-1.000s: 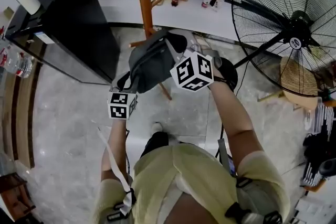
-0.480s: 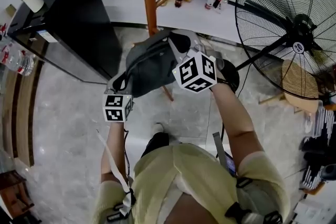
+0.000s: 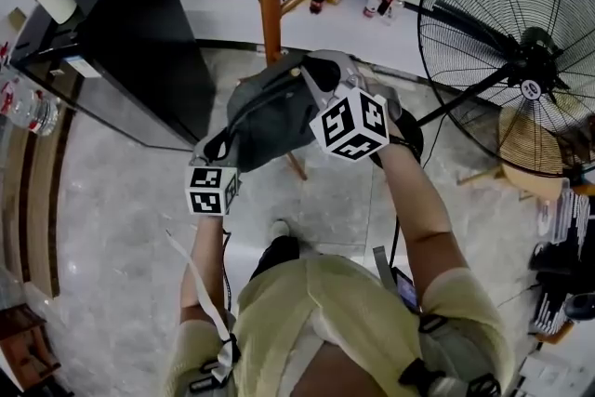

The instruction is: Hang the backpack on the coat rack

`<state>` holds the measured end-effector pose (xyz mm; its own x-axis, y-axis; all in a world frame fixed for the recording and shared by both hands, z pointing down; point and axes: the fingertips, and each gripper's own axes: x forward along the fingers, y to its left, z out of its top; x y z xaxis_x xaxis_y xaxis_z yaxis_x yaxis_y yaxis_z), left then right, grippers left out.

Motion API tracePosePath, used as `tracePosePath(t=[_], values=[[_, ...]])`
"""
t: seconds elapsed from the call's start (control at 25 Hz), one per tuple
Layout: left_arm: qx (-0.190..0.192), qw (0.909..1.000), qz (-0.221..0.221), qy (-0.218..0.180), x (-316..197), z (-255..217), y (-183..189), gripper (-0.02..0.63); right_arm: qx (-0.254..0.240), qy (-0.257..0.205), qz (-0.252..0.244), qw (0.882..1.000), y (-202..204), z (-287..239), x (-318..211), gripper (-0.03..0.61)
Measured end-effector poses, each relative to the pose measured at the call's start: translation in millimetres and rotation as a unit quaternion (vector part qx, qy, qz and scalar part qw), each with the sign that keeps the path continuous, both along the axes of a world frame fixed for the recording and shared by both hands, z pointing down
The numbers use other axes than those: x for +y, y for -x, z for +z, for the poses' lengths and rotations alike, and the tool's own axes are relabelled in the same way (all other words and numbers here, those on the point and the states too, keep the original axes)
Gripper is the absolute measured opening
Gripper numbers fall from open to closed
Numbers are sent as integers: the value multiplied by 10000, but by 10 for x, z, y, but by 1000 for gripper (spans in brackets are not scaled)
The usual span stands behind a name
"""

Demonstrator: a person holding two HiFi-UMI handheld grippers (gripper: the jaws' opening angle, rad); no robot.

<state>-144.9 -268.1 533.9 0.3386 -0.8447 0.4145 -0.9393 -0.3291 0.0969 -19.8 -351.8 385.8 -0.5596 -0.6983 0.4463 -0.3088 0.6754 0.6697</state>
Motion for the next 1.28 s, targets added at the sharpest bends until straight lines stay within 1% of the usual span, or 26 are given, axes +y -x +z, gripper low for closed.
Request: tracePosePath(t=[0.2, 0.4, 0.56, 0.64, 0.72, 0.8, 0.96, 1.12, 1.2, 1.28], values=[[19, 10000, 54, 65, -41, 80, -34, 69, 95, 32, 30, 9999, -20, 87, -36, 35], [23, 9999, 75, 109, -84, 147, -33, 72, -28, 13, 129, 9999, -8, 151, -78, 38], [30, 9997, 118, 210, -116, 223, -24, 79, -9, 22, 186, 9998, 30, 221, -123, 43], [52, 9996, 101, 271, -125, 270, -17, 81, -111, -39, 248, 9996, 29, 201, -145, 41], [91, 9994, 99, 316, -128, 300, -7, 86, -318, -161, 352, 9987, 12, 114, -183, 3], [119, 9994, 109, 309, -134, 305, 5, 86, -399, -186, 399, 9982, -1, 67, -212, 3], [116, 9994, 129, 308, -136, 318, 0, 94, -351, -125, 466, 9982, -61, 131, -182, 5], [11, 9994, 166, 295, -118, 321, -14, 109, -425, -45, 579, 9974, -144, 204, -104, 3], [-25, 9995, 130, 273, -109, 306, -3, 109, -507, -13, 641, 9967, -191, 211, -59, 5], [22, 9998, 57, 193, -87, 259, 0, 110, -572, 28, 678, 9961, -243, 221, 2, 5]])
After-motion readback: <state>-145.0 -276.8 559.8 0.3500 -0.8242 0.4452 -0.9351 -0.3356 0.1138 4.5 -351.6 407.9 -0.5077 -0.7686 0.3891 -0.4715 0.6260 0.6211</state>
